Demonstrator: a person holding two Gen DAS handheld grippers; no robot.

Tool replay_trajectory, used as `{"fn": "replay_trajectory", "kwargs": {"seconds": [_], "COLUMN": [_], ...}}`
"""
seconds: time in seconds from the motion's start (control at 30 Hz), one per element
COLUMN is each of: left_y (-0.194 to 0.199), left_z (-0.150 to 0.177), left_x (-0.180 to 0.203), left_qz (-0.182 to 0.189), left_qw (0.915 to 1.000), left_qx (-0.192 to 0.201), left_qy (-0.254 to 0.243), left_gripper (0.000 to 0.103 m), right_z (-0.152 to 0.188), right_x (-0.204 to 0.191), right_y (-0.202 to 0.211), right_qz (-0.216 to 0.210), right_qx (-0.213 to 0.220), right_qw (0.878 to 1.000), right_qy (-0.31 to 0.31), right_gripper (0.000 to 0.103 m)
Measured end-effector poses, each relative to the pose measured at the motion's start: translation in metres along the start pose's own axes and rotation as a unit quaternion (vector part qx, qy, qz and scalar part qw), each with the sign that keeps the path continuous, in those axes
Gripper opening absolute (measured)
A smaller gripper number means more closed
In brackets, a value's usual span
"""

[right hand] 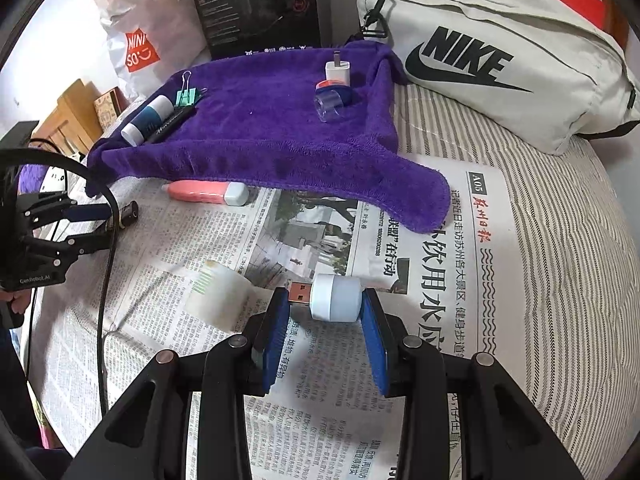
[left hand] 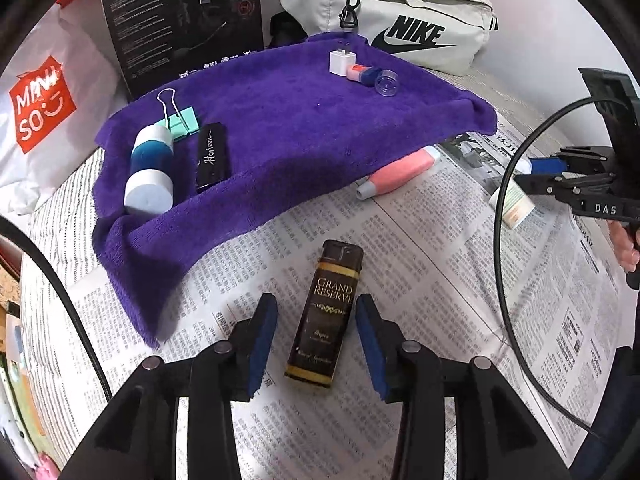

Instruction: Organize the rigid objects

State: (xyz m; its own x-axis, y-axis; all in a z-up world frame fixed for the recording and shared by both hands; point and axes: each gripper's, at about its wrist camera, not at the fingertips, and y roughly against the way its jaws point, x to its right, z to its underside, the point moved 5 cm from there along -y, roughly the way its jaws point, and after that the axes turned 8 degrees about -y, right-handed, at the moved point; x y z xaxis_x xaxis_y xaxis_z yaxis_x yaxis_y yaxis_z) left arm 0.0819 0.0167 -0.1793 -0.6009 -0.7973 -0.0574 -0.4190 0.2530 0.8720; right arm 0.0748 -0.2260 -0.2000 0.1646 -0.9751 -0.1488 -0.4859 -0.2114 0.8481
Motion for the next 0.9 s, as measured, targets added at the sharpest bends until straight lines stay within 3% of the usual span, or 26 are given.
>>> {"fn": "replay_trajectory", "kwargs": {"seconds": [0.03,0.53,0.9], "left_y": [0.000,-0.001,0.014], "left_z": [0.000,-0.001,0.000], "left_x": [0.001,-0.001,-0.006], "left_qz": [0.003,-0.011,-0.012], "left_qw": [1.0000,0.9997,0.9971], "left_qx": [0.002,0.010,0.025], "left_qy": [-0.001,0.020,0.071], "left_gripper": [0.025,0.024,0.024], "right_z": [0.000,-0.003,-0.018], "right_x": [0.000,-0.005,-0.017], "right_y": [-0.001,-0.007,0.007], "right_qz": [0.001,0.004,-0.006], "right_qx": [-0.001,0.000,0.020], "right_qw": [1.000,1.000,0.999], "right_qy": [0.000,0.006,0.024], "right_gripper": [0.036,0.036,0.036]}}
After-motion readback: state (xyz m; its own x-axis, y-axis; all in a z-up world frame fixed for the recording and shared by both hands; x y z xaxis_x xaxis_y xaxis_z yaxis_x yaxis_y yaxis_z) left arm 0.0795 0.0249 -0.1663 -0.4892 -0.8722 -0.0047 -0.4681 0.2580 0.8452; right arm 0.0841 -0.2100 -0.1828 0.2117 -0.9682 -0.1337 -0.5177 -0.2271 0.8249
